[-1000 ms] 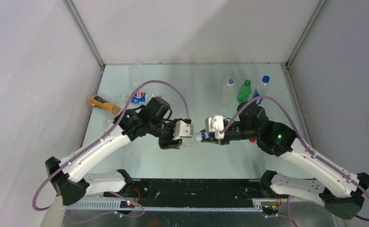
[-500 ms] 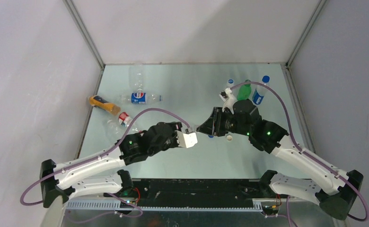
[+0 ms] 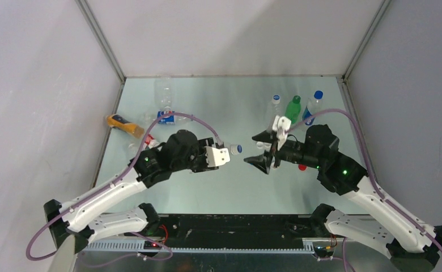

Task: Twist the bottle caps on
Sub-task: Screw the bottle cap onto the plastic bottle.

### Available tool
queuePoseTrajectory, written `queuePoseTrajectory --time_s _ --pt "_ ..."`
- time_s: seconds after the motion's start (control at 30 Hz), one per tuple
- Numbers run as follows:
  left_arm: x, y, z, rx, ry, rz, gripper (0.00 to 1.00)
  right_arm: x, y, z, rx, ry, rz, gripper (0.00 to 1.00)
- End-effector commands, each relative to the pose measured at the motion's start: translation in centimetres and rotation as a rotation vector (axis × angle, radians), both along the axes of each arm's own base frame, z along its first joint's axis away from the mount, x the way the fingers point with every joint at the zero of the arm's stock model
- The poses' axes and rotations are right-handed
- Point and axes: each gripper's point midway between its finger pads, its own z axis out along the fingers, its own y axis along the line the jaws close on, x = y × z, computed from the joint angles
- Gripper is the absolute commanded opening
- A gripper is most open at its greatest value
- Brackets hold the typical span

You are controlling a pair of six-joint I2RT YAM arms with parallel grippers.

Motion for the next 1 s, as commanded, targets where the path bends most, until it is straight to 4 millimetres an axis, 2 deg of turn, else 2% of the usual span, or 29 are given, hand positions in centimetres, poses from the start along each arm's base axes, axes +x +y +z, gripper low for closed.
queuePoseTrajectory --time_s 0.0,0.03,0.07,0.1,0.13,0.23,0.53,0.73,0.97 --pt "-4.9 -1.9 0.8 -0.041 0.235 -0.272 0.02 -1.9 -0.3 0.0 -0.184 -0.524 0.300 0.74" --pt "-4.9 -2.1 1.1 -0.037 0.258 -0.282 0.02 -2.0 -0.4 0.0 -0.190 -0.545 0.315 0.74" --pt "-5.8 -2.2 1.4 -0.038 0.295 -0.326 0.02 -2.3 -0.3 0.2 -0.193 -0.588 0.343 0.74" --pt "-6.5 -2.3 0.8 -0.019 0.353 -0.353 0.02 -2.4 -0.2 0.2 -0.200 -0.597 0.360 0.73" --pt "-6.7 -2.5 1.2 -0.021 0.356 -0.377 0.02 -2.7 -0.1 0.2 -0.207 -0.614 0.391 0.72" --pt "-7.8 -2.6 0.6 0.019 0.445 -0.426 0.02 -3.4 0.1 0.3 -0.224 -0.622 0.458 0.69" --pt "-7.0 -3.4 1.5 0.016 0.411 -0.443 0.02 -5.8 0.4 -0.4 -0.220 -0.577 0.585 0.59" --pt "-7.0 -3.7 1.8 0.011 0.418 -0.455 0.02 -6.2 0.6 -0.5 -0.221 -0.575 0.601 0.52" --pt "-7.2 -3.7 1.7 0.008 0.431 -0.452 0.02 -6.3 1.3 -0.7 -0.214 -0.548 0.606 0.32"
